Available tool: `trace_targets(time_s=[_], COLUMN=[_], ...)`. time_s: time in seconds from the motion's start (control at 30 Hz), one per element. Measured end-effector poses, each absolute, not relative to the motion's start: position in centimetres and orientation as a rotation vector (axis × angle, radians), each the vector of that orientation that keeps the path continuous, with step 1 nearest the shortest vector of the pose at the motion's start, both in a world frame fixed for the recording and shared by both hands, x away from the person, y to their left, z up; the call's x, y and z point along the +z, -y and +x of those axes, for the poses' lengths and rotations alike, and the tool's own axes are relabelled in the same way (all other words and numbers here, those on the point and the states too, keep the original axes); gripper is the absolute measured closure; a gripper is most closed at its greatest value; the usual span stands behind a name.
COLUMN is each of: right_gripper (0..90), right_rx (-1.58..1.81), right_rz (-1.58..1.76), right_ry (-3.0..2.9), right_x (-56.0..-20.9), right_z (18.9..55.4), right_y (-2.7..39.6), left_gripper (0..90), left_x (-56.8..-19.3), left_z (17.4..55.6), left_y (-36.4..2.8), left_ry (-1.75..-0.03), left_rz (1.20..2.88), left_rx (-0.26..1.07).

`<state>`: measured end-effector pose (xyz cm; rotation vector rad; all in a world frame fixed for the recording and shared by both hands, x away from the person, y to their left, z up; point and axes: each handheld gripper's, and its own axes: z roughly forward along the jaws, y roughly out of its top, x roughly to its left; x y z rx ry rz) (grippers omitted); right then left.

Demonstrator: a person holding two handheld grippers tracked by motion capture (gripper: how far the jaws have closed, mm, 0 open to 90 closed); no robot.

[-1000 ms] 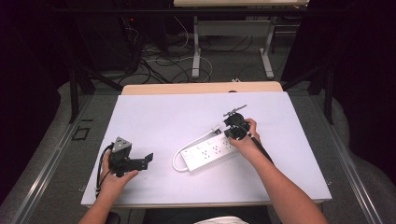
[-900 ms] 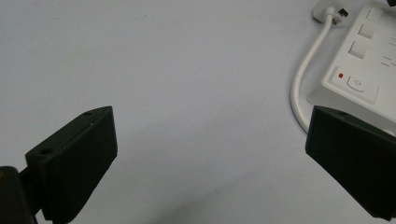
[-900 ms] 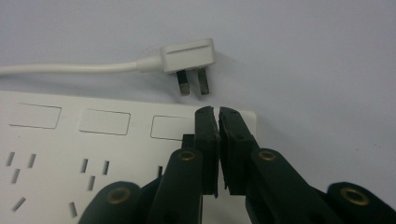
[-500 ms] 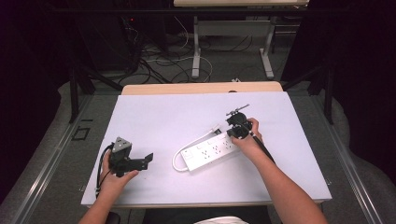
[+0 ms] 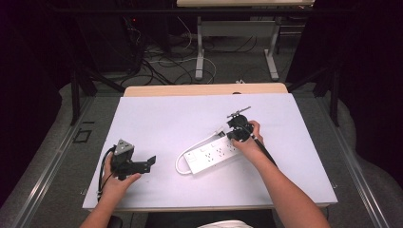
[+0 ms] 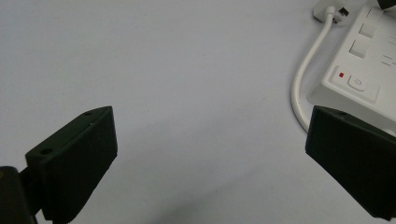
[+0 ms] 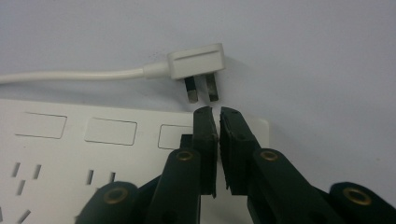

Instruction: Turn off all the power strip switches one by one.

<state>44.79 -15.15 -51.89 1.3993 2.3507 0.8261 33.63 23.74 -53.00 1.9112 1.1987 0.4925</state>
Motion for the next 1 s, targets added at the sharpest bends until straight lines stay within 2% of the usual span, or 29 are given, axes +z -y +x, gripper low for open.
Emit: trace_targets(time_s=[0.9, 0.97, 1.0], right_gripper=[84.3, 84.8, 88.9], right_rx=[0.818, 0.818, 0.818], right_rz=[1.400, 1.398, 1.393], right_ry=[-2.365, -2.363, -2.359], right_x=[-52.05, -52.07, -52.12], right_z=[44.64, 44.64, 44.66], right_y=[14.69, 14.68, 14.69], left_gripper=[2.2, 2.2, 2.2], left_x=[-53.07, -53.06, -53.06], left_z=[33.59, 33.61, 33.61], left_y=[-23.59, -23.61, -23.61], left_ry=[-1.204, -1.200, -1.201], left_rz=[1.902, 1.902, 1.902], left_rx=[0.496, 0.496, 0.496])
